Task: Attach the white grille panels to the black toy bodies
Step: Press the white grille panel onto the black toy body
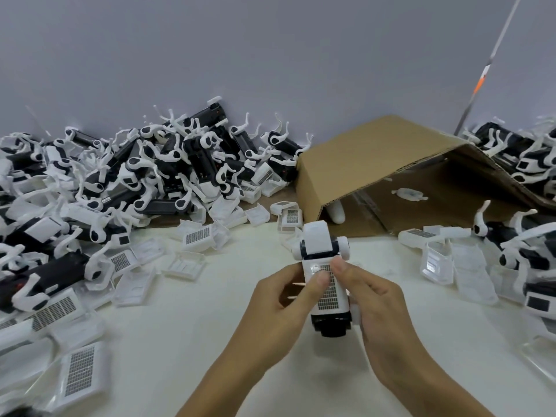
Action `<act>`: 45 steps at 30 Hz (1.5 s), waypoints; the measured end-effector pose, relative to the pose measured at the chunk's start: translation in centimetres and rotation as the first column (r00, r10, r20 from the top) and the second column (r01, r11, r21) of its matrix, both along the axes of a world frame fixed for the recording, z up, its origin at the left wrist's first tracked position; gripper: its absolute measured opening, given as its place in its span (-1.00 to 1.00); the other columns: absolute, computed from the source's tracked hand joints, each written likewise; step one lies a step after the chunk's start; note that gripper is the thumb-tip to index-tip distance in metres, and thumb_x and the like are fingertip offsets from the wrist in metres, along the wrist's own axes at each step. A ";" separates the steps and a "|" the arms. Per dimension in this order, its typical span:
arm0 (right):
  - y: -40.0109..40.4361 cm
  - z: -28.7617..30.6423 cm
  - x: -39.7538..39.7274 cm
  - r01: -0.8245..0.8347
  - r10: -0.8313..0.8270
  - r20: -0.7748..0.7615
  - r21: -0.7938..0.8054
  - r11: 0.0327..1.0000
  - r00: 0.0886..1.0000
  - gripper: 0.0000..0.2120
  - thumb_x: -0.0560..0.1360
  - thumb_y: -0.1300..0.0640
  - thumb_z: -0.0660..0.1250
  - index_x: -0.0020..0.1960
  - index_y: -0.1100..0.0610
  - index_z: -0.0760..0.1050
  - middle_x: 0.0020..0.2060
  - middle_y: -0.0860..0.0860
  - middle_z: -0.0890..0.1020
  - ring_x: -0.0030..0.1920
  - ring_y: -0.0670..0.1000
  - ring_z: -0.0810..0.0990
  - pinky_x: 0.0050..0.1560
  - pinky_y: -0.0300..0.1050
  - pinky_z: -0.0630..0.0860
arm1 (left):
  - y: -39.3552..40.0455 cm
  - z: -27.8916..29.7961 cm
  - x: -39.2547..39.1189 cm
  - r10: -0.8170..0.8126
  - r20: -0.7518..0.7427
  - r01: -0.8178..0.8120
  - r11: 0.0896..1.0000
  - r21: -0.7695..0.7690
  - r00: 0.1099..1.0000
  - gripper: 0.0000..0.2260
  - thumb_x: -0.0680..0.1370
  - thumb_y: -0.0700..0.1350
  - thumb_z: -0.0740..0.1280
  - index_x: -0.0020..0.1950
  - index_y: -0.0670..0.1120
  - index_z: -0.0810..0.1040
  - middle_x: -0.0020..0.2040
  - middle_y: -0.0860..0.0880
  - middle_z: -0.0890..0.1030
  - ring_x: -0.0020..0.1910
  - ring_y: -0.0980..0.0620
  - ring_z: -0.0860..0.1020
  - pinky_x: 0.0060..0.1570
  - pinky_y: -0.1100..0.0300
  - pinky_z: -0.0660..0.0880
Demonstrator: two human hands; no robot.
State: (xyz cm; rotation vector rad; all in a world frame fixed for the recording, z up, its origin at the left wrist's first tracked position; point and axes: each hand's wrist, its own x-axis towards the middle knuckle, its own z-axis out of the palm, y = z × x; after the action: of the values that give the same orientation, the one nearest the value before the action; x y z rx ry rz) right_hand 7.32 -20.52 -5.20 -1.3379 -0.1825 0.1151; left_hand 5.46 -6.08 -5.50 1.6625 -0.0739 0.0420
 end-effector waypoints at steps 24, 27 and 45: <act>-0.2 0.3 -0.2 -0.087 0.113 0.147 -0.178 0.980 0.983 -0.75 0.34 -0.20 0.45 0.02 -0.35 0.67 -0.01 -0.20 0.74 0.05 -0.19 0.69 -0.05 -0.44 0.54 | -0.7 -0.7 0.5 0.154 -0.121 -0.194 0.842 -0.503 0.981 -0.63 0.34 0.02 0.50 0.07 -0.16 0.69 0.04 -0.21 0.70 0.07 -0.19 0.67 0.09 -0.21 0.60; -0.3 0.4 -0.2 -0.088 0.120 0.176 -0.182 0.979 0.977 -0.76 0.33 -0.17 0.46 -0.01 -0.35 0.68 -0.03 -0.18 0.75 0.04 -0.17 0.70 -0.05 -0.45 0.55 | -0.1 -0.7 0.6 0.193 -0.051 -0.194 0.864 -0.464 0.980 -0.72 0.38 0.00 0.51 -0.01 -0.13 0.69 -0.01 -0.20 0.71 0.02 -0.21 0.68 0.07 -0.21 0.60; 0.2 0.5 -0.2 0.537 0.065 0.775 -0.492 0.685 0.628 -0.30 -0.02 0.68 0.53 -0.32 -0.10 0.52 -0.25 0.09 0.73 -0.09 -0.02 0.58 0.15 -0.30 0.40 | 13.6 1.5 15.2 0.535 0.290 -0.602 0.761 0.244 0.794 -0.37 0.55 -0.26 0.39 0.55 0.14 0.31 0.59 -0.15 0.12 0.58 -0.12 0.11 0.51 0.04 0.14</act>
State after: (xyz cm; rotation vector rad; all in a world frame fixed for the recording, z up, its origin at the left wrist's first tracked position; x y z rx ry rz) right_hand 7.07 -20.30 -4.65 -2.1179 -0.7073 -0.7348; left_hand 20.67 7.51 -3.96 1.9545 0.2972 0.7072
